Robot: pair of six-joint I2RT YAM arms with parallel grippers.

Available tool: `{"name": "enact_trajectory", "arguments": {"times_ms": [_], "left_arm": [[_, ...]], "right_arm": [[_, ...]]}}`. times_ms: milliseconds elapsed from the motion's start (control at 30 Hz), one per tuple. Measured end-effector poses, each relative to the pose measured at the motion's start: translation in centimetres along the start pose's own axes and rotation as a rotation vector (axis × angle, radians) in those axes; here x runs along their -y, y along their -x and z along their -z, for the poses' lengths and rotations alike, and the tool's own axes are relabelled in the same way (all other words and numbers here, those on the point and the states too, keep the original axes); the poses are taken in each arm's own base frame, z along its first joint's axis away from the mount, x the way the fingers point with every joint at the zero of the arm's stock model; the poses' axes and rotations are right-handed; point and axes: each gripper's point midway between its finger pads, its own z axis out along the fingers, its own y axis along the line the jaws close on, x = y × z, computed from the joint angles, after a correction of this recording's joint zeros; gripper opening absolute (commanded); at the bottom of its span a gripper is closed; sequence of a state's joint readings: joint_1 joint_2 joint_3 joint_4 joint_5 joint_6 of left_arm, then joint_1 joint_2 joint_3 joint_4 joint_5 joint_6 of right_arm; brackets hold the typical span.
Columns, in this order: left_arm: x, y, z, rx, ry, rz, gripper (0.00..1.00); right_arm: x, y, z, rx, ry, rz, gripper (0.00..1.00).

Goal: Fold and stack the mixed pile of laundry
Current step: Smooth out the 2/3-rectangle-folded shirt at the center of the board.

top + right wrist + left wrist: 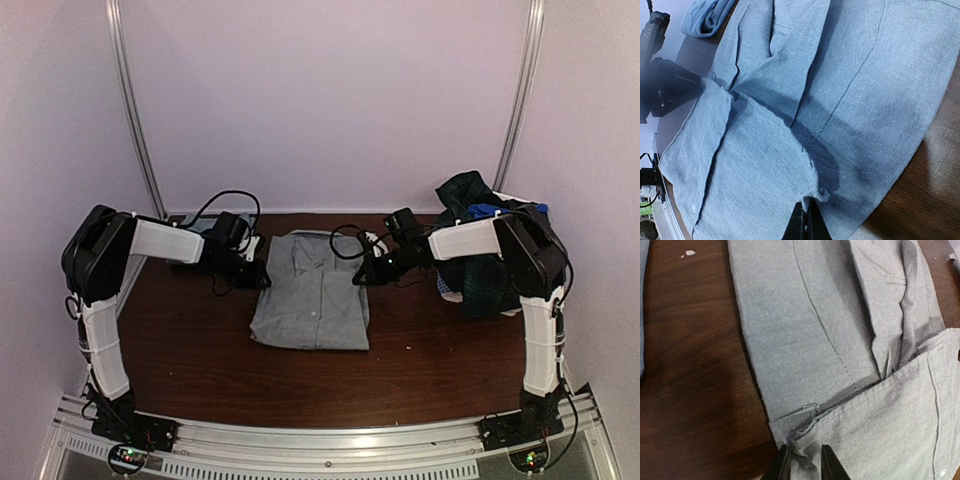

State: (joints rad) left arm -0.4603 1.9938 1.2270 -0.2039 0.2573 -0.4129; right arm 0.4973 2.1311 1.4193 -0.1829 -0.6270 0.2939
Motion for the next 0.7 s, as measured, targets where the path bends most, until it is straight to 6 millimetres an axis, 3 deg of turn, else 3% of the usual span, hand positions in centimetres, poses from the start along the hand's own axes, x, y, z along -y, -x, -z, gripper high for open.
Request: {"name": "enact_trajectory", "arguments": {"times_ms": [133,300,467,700], "left_arm": [[-0.1,-0.1,-0.6,-0.008,0.001,0.000,0.18],[0.0,-0.1,-0.8,-0.011,0.003,-0.005,0.01],[0.6,-0.2,-0.7,-0.015,0.012,-0.028,0.00],[1.6,0.6,1.0,0.005,0.027,-0.052,0.00]], "right_arm": [[0.1,-0.3,-0.1,-0.005,-0.002,-0.003,0.00],[0.2,-0.5,-0.1,-0.008,-0.003,-0.005,0.00],[0.2,-0.9,0.5,-0.008,-0.013,-0.007,0.00],[-1.3,0.8,2.7,0.053,-0.013,0.025,0.00]]}}
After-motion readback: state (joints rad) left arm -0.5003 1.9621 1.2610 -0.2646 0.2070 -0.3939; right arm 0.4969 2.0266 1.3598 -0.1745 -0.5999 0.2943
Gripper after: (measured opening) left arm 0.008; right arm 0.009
